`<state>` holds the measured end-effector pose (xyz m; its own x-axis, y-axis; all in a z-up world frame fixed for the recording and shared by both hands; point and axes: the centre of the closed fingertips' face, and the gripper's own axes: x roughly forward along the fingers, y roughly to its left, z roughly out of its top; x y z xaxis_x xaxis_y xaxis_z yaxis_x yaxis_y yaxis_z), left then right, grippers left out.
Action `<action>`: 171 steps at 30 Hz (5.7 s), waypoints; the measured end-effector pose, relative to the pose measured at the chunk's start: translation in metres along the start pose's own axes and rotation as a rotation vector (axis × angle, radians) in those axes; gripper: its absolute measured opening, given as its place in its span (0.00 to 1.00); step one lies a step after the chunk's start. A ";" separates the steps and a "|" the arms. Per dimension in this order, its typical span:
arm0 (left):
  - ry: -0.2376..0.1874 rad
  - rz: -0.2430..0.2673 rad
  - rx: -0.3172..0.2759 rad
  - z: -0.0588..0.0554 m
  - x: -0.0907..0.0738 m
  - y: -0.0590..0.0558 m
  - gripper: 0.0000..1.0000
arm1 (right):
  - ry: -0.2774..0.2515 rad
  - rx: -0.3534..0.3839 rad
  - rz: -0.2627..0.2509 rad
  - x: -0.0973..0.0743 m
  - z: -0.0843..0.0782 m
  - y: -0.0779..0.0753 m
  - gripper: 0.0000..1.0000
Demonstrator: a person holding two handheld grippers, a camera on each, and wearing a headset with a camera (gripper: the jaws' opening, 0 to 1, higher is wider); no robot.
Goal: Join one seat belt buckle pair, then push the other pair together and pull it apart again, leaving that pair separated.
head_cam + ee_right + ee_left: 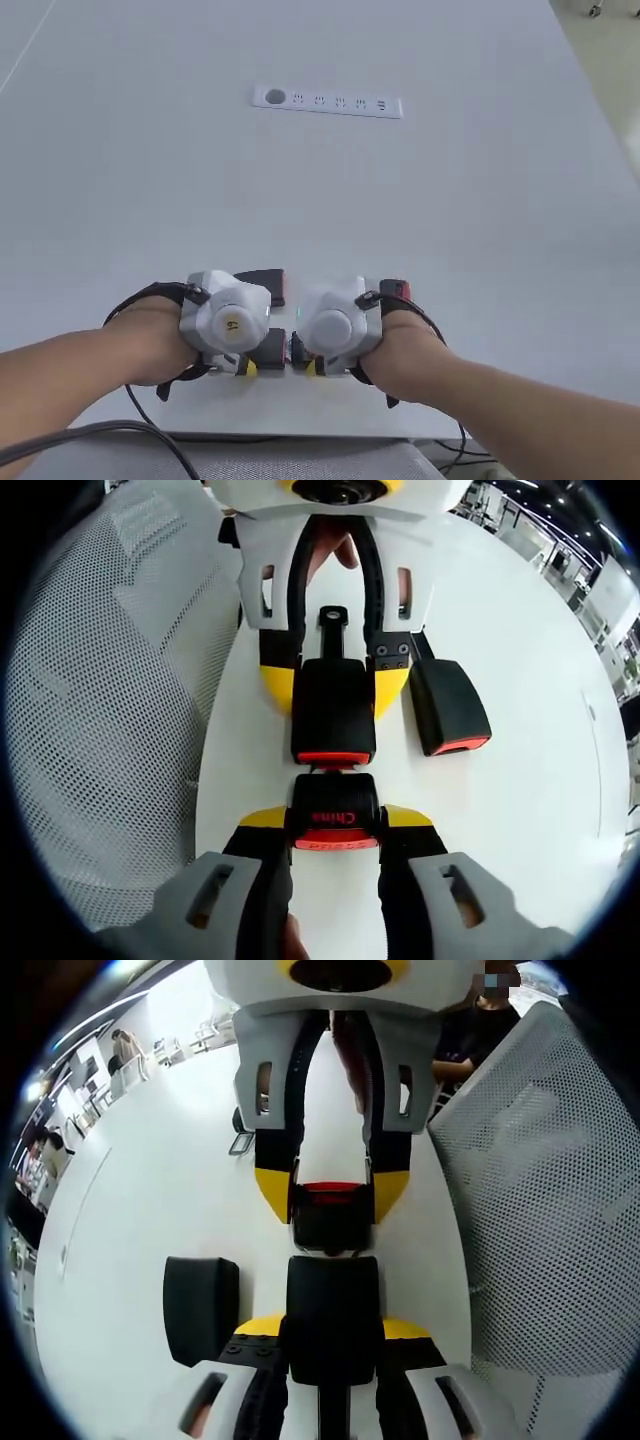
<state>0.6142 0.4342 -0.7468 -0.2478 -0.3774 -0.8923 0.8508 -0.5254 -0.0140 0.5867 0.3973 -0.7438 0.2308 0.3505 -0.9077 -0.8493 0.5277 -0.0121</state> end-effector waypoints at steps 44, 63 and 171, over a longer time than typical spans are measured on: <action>-0.032 0.010 -0.042 0.000 -0.002 0.001 0.33 | -0.046 0.014 -0.002 -0.001 -0.008 -0.004 0.31; -0.021 0.014 -0.049 -0.001 -0.001 0.002 0.33 | -0.037 0.026 -0.006 -0.001 -0.008 -0.003 0.32; 0.049 0.011 -0.013 -0.011 -0.015 0.080 0.33 | 0.054 0.053 -0.030 -0.045 -0.106 -0.080 0.32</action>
<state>0.6917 0.4062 -0.7392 -0.2154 -0.3452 -0.9135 0.8594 -0.5113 -0.0094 0.5942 0.2574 -0.7461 0.2284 0.2928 -0.9285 -0.8160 0.5778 -0.0185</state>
